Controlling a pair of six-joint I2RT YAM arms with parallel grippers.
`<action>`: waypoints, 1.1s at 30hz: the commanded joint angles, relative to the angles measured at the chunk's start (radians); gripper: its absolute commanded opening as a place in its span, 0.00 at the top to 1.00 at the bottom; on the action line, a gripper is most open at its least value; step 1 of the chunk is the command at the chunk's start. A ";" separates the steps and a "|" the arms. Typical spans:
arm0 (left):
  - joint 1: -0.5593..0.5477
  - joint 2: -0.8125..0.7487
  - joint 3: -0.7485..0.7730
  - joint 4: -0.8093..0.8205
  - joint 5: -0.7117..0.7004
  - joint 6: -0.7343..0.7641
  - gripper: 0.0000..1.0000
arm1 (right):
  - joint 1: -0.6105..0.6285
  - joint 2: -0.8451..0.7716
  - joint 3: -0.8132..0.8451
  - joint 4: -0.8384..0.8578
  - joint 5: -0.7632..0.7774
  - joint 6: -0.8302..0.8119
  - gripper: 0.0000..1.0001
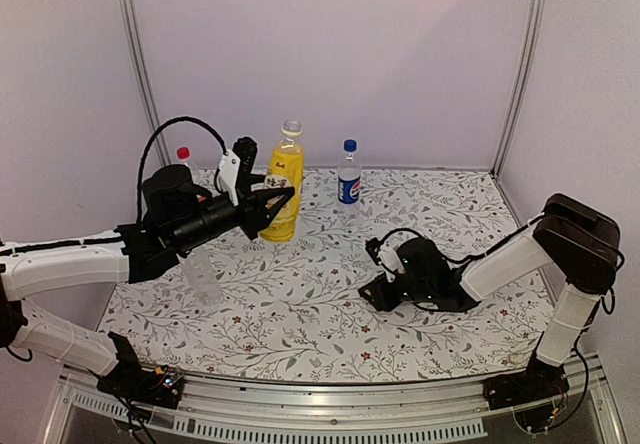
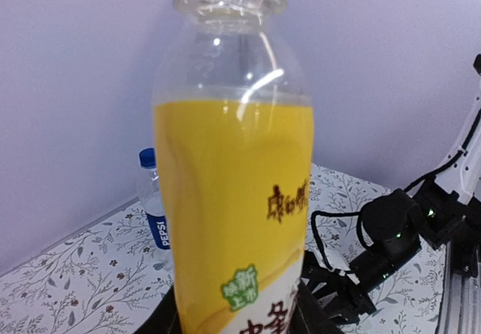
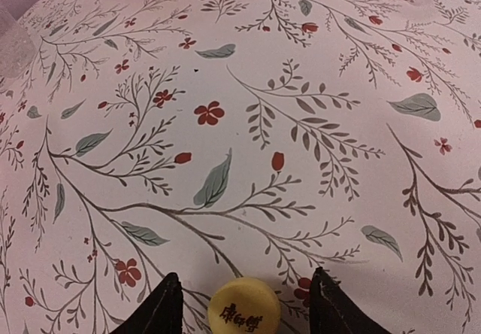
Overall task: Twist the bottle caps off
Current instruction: Place the bottle cap at the center of the board, then pass from the left arm to the right
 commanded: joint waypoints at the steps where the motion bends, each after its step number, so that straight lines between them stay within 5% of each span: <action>1: 0.006 0.005 0.004 0.013 0.006 0.014 0.67 | 0.006 -0.112 -0.004 -0.070 0.015 0.015 0.39; 8: 0.004 0.033 0.013 0.007 0.059 0.013 0.67 | 0.006 -0.376 0.156 -0.291 -0.093 -0.028 0.14; 19: -0.046 0.065 0.015 0.002 0.088 0.099 0.64 | 0.006 -0.450 0.607 -0.556 -0.276 -0.070 0.03; 25: -0.068 0.077 0.030 -0.024 0.074 0.131 0.64 | 0.008 -0.349 0.774 -0.601 -0.378 -0.053 0.06; 33: -0.081 0.081 0.032 -0.027 0.059 0.149 0.63 | 0.024 -0.247 0.843 -0.620 -0.423 -0.034 0.25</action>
